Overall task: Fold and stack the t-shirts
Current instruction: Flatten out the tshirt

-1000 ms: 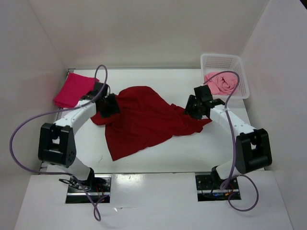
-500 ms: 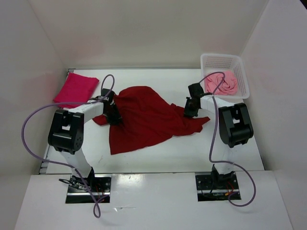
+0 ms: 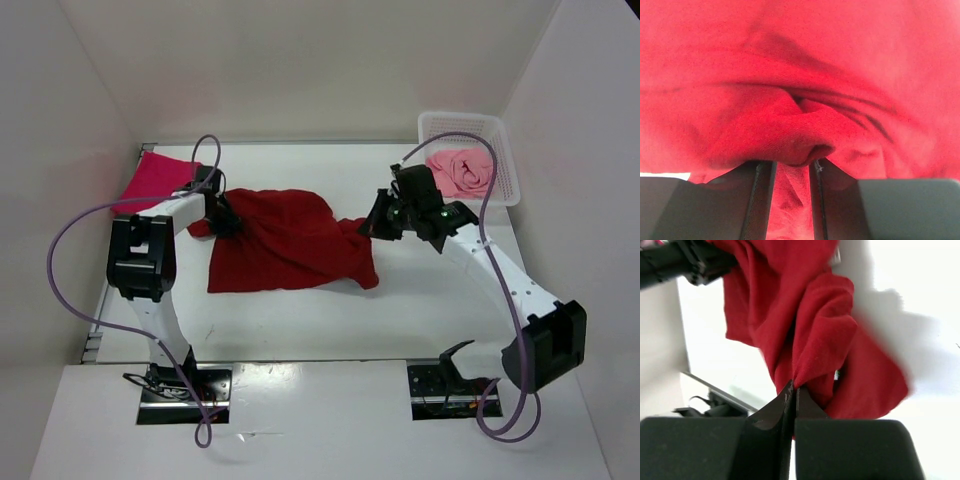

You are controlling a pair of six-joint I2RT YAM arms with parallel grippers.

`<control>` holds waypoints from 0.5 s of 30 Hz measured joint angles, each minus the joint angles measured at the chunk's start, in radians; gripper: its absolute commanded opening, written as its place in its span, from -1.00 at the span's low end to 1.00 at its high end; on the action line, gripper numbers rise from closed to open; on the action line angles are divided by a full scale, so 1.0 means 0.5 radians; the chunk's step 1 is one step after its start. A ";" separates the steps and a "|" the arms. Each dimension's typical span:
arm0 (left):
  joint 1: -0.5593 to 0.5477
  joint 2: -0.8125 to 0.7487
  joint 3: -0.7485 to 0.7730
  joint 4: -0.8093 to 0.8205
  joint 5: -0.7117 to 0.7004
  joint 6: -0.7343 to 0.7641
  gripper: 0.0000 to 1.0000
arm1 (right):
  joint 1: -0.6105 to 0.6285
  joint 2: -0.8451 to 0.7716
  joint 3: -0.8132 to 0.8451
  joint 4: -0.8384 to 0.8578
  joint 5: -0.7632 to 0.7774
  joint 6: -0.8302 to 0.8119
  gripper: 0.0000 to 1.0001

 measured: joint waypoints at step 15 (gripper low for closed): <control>0.054 0.038 0.086 -0.050 -0.118 0.047 -0.12 | -0.371 0.836 -0.011 0.206 -0.062 0.027 -1.00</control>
